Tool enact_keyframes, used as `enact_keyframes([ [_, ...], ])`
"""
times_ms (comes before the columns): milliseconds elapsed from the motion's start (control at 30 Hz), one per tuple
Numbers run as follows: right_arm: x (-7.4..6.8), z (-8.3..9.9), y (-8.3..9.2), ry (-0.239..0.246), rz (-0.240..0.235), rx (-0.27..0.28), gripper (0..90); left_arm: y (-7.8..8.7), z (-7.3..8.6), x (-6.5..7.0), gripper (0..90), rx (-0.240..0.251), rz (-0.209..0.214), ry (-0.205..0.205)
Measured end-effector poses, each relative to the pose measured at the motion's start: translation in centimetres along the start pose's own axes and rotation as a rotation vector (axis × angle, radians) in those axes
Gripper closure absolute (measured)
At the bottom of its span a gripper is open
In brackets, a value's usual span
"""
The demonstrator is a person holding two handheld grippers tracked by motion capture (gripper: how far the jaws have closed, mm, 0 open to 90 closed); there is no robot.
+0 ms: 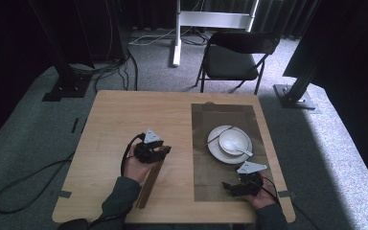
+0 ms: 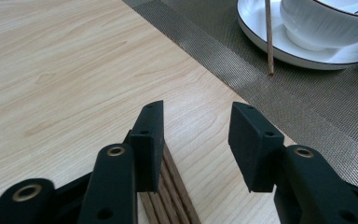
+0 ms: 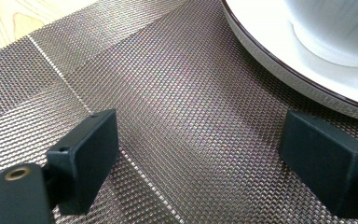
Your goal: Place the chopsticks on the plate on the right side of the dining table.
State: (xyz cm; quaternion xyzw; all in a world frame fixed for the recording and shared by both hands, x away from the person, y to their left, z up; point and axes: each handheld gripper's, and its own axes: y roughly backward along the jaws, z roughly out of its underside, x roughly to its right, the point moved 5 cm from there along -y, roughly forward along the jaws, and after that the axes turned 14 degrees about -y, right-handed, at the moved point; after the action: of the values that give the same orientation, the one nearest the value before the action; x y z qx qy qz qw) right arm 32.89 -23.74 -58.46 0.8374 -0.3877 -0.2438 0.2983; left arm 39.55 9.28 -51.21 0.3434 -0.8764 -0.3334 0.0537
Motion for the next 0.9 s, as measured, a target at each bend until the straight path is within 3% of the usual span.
enact_keyframes([
  [233,0.0,0.0,0.0,0.0,0.0,0.0,11.3,0.6,0.9,-0.1,54.5,-0.008,-0.006,0.033],
  [433,0.0,0.0,0.0,0.001,0.0,0.0,11.4,0.9,1.6,-0.1,54.5,-0.024,-0.022,0.033],
  [900,0.0,0.0,0.0,0.001,0.0,0.0,11.3,1.3,3.5,-0.4,57.1,-0.101,-0.038,0.048],
])
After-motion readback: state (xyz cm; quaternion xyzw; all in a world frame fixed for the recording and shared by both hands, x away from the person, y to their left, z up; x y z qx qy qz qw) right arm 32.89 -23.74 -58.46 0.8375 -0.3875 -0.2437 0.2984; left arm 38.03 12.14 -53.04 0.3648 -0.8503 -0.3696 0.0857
